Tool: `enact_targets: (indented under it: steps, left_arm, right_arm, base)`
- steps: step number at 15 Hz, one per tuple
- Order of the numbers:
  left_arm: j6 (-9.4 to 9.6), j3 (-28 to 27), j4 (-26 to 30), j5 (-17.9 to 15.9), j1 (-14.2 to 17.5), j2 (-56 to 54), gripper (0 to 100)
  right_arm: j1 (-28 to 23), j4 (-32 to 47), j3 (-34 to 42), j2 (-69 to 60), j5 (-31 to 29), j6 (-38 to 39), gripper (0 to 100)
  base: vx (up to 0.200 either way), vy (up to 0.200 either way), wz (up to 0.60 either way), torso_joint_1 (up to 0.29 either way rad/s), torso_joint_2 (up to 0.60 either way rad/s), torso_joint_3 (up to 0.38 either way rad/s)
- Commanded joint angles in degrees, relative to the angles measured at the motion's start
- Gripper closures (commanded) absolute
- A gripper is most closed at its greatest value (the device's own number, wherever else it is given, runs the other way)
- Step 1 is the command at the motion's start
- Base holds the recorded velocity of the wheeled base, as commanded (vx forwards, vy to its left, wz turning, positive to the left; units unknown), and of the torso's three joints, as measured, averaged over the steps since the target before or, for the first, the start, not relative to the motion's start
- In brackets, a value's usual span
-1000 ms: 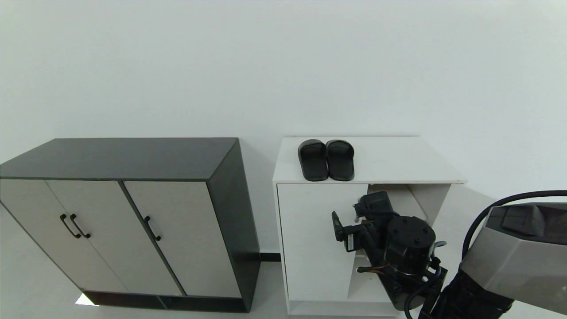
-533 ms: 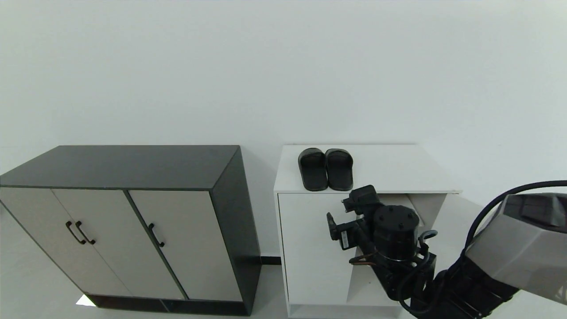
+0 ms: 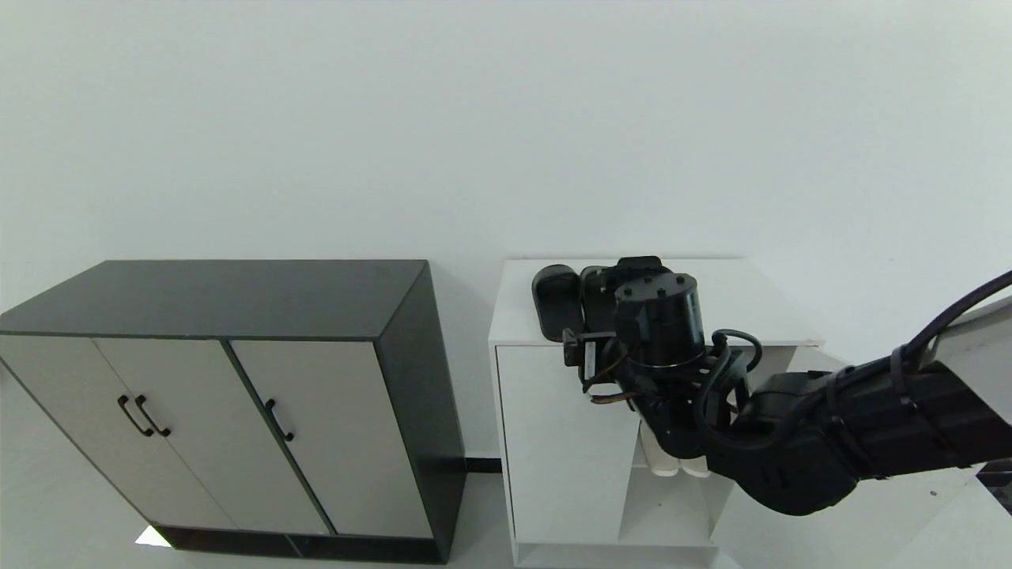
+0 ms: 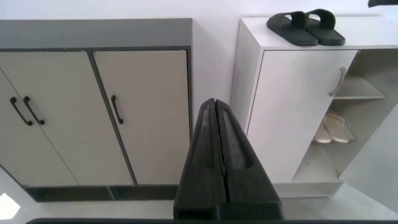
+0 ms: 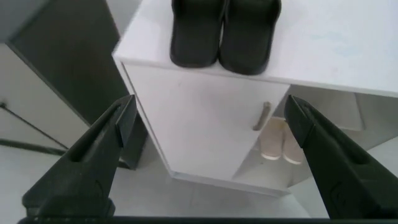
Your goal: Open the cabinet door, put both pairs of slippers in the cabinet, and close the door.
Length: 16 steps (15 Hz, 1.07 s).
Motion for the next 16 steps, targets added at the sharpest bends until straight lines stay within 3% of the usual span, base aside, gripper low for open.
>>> enact_targets:
  steps: [1, 16]
  left_arm:
    - [-0.03, 0.00, 0.00, -0.01, 0.00, 0.09, 100]
    - [-0.03, 0.00, 0.00, -0.10, 0.00, 0.09, 100]
  right_arm:
    - [-0.53, 0.30, -1.50, 0.71, -0.07, 0.17, 0]
    - [-3.87, -0.14, -3.35, 12.40, -1.39, 1.58, 0]
  base:
    - [0.000, 0.000, 0.00, 0.000, 0.00, 0.000]
    - [0.173, 0.000, 0.00, 0.004, 0.00, 0.001]
